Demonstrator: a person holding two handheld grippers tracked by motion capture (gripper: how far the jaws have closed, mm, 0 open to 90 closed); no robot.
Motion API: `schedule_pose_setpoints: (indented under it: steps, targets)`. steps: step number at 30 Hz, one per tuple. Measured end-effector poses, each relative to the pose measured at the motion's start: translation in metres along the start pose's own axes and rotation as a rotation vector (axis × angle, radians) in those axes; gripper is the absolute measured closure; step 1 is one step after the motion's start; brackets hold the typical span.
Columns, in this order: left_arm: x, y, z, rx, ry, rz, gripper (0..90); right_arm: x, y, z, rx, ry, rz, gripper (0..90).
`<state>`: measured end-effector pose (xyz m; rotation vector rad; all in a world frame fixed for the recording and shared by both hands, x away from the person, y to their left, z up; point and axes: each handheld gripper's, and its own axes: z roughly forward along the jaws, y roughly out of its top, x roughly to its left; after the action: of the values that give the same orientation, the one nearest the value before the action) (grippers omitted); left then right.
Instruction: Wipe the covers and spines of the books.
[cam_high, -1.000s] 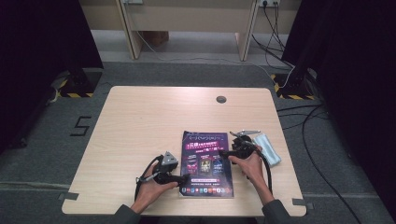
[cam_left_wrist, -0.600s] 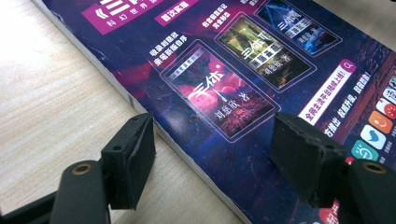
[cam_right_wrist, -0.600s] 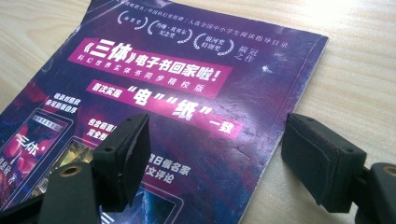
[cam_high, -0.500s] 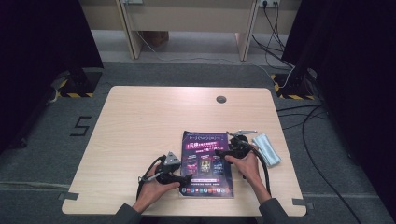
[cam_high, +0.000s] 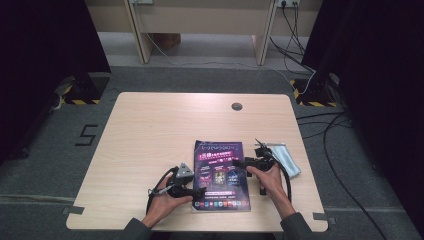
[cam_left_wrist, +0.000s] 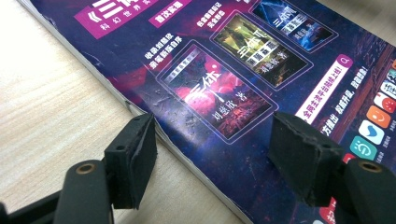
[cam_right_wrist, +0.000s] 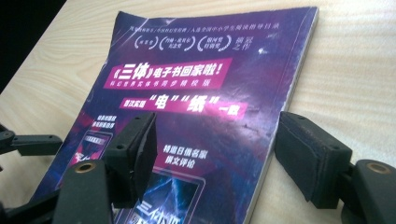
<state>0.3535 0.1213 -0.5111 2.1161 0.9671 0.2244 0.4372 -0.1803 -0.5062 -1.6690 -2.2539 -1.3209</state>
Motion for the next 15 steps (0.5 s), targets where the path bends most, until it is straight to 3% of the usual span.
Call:
schedule_pose_setpoints:
  steps: [13, 15]
  targets:
    - [0.0001, -0.0004, -0.0005, 0.000, 0.002, -0.002, 32.0, -0.0012, -0.0053, -0.0044, -0.028, 0.010, 0.066, 38.3]
    - [0.0004, -0.0004, -0.0008, 0.001, 0.004, -0.002, 32.7, -0.0013, -0.0052, -0.0085, -0.058, 0.020, 0.086, 42.5]
